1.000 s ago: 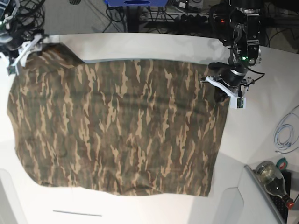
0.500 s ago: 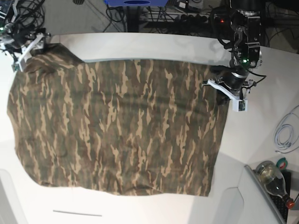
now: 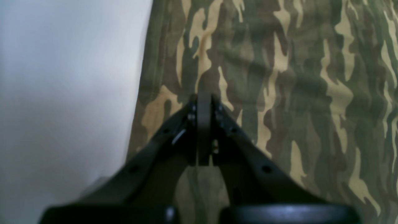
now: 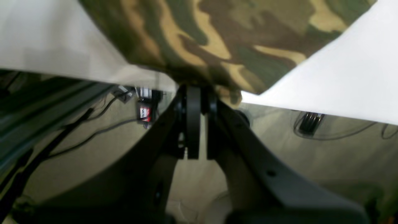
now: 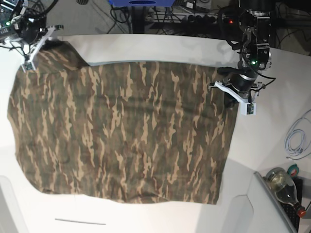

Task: Layout the t-shirt on the table in an organized manner, then fold the t-shirt properly
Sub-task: 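Release the shirt edge and reposition both grippers along it, then grasp the shirt side with the left gripper and drag it outward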

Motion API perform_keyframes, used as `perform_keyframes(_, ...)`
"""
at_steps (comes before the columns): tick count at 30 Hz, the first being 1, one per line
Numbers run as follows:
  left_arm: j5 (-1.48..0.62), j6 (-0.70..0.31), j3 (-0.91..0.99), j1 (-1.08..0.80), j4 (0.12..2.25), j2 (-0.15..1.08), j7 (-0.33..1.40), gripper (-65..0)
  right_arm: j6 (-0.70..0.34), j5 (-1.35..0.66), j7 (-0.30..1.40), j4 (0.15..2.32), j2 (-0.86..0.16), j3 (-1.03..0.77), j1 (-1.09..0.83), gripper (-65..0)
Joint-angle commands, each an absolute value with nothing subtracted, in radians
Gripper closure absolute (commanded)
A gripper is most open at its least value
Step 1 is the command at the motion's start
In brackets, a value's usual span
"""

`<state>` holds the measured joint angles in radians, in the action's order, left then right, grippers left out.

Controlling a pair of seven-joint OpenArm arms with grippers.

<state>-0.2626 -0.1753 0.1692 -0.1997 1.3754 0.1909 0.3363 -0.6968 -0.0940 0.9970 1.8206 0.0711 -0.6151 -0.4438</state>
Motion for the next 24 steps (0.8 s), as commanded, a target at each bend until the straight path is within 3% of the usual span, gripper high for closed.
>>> perform_keyframes(1,-0.269,-0.177,0.173,-0.191,1.397,0.199,0.315,0.0,-0.698,-0.101,1.012,1.865,0.074,-0.619,-0.441,0.0)
perform_keyframes(6,-0.269,-0.177,0.173,-0.188,1.400,0.199,0.315,0.0,-0.698,-0.157,1.171,1.917,0.099,-0.619,-0.424,0.0)
perform_keyframes(12,-0.269,-0.177,0.173,-0.188,1.400,0.194,0.315,0.0,-0.698,-0.206,1.193,1.916,0.096,-0.634,-0.429,0.0)
perform_keyframes(20,-0.269,-0.177,0.171,-0.188,1.400,0.194,0.315,0.0,-0.698,-0.208,1.224,1.916,0.104,-0.877,-0.476,0.0)
perform_keyframes(24,-0.269,-0.177,0.127,-0.186,1.400,0.194,0.315,0.0,-0.698,-0.214,1.300,1.890,0.107,-0.852,-0.469,0.0)
